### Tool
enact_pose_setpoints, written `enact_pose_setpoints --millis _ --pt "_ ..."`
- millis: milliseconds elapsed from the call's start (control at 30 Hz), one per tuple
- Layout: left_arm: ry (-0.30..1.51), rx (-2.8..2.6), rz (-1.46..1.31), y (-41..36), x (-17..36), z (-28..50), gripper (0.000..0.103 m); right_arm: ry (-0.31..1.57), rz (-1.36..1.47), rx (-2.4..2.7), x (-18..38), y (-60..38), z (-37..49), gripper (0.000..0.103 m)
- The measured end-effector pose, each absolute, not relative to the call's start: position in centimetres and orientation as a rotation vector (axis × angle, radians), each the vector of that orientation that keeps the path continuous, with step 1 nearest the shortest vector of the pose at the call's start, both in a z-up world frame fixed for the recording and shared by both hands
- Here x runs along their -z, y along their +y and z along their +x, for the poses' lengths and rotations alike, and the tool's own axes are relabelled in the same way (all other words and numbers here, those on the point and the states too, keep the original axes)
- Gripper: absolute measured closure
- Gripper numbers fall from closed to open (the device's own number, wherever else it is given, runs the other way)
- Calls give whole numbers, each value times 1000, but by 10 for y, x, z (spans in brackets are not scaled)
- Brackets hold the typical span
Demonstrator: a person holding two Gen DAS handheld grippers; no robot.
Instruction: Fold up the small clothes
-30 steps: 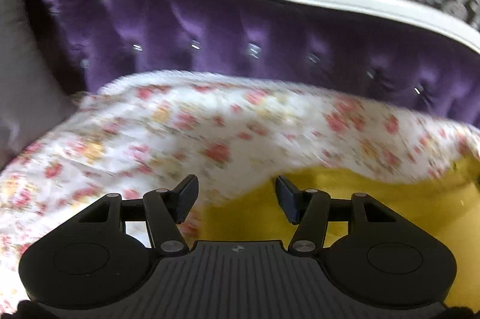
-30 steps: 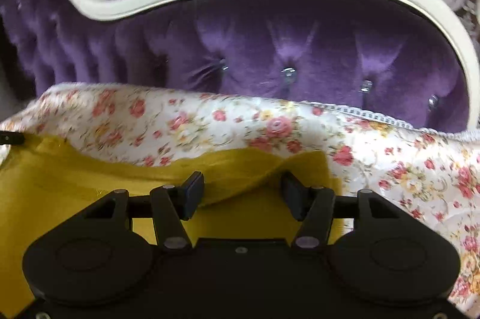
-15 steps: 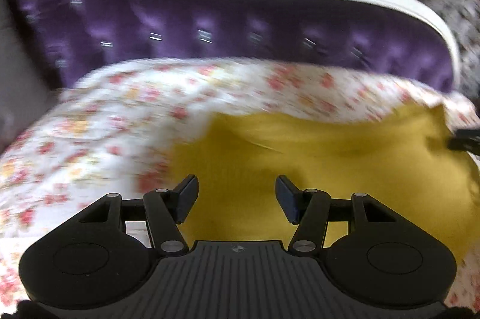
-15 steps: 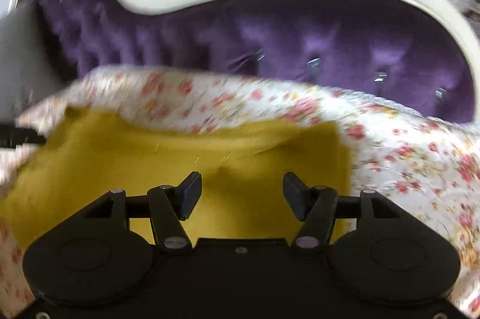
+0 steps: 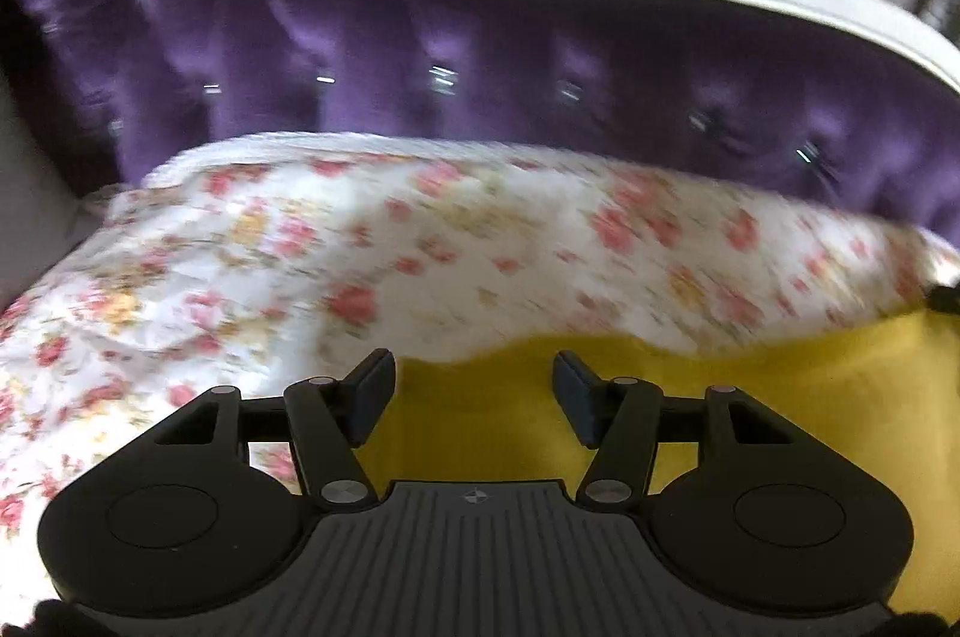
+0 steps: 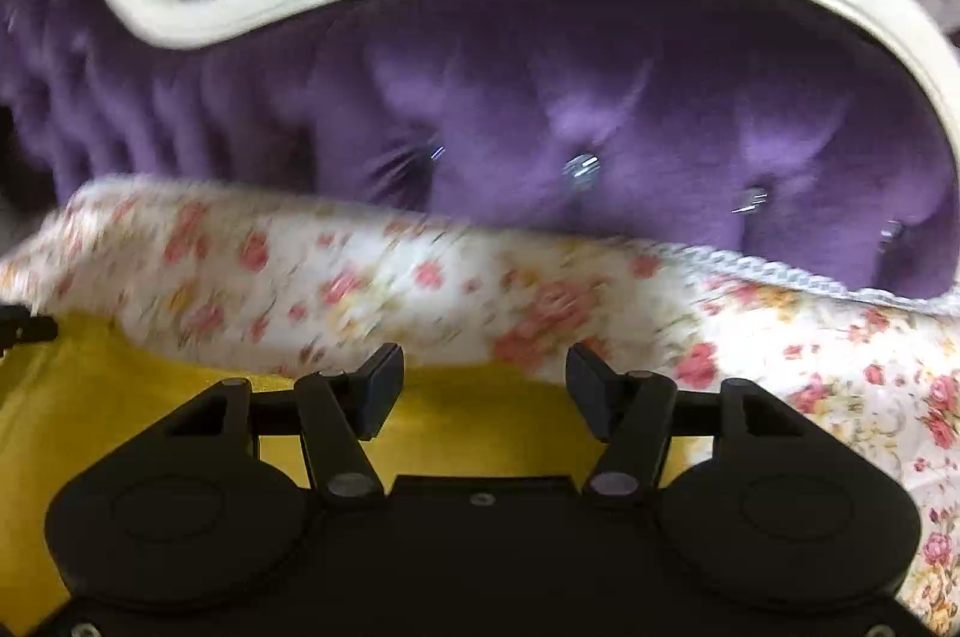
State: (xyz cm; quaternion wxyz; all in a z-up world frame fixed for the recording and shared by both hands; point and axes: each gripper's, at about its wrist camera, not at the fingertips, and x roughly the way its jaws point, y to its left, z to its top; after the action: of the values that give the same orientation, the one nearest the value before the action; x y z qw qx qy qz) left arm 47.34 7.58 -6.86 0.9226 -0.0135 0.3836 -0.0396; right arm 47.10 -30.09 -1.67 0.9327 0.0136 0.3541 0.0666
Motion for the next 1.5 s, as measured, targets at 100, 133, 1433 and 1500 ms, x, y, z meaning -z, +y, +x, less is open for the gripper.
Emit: enact_pose_setpoints --millis 100,133,1433,1500 --pt "762 82 -40 84 58 460 47 669 50 -138 7 -304 451 38" --pt "752 94 -33 83 55 452 47 655 45 -147 4 -302 441 38" --pt "691 292 55 25 44 319 25 664 418 -290 56 -376 301 16" --pt "695 313 52 13 45 327 25 673 433 -308 58 -376 303 15"
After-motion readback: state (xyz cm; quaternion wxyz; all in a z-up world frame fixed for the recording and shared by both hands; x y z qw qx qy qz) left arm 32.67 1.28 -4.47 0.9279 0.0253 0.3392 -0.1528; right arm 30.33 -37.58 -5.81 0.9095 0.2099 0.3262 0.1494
